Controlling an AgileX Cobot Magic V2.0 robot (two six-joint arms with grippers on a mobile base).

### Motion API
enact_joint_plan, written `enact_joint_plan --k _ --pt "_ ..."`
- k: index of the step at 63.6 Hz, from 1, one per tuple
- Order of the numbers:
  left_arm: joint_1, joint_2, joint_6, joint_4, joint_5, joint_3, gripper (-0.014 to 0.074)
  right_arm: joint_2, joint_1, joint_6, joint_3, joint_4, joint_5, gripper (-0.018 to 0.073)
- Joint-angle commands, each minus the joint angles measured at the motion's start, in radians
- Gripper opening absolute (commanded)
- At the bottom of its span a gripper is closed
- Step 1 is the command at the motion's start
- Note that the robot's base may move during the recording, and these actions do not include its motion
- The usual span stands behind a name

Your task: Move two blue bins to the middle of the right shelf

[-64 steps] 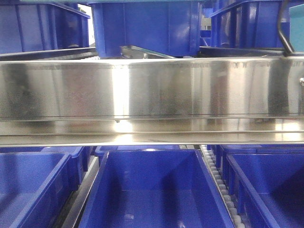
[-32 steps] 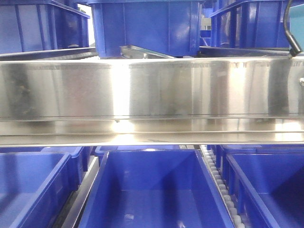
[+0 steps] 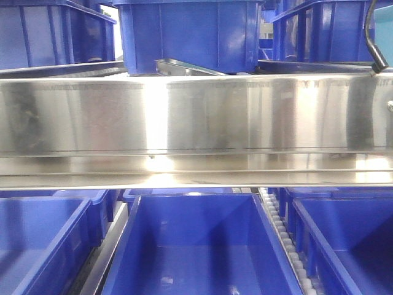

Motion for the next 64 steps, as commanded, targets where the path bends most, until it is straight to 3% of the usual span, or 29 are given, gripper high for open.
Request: enact_joint_plan --k 1,16,27,51,64 --pt "-0.006 -0.017 0.006 -0.022 -0.127 -0.013 -0.0111 -0.016 0.001 -0.017 -0.015 0.017 -0.118 -0.0153" --pt "-0.006 -0.017 0.006 -0.022 -0.300 -0.013 -0.0111 -0.016 0.001 -0.017 -0.015 0.017 -0.218 -0.0153" --pt "-0.006 -0.017 0.006 -0.022 -0.357 -0.013 -0.0111 -0.016 0.001 -0.017 -0.015 0.017 -0.267 -0.0153" --pt "-0.006 -0.017 0.006 -0.022 -0.374 -0.013 -0.0111 -0.016 0.001 -0.017 -0.015 0.017 -0.267 -0.0153" --pt "-0.006 -0.017 0.006 -0.022 -0.374 -0.013 -0.0111 -0.012 0.001 -0.017 -0.015 0.017 -0.347 -0.0153"
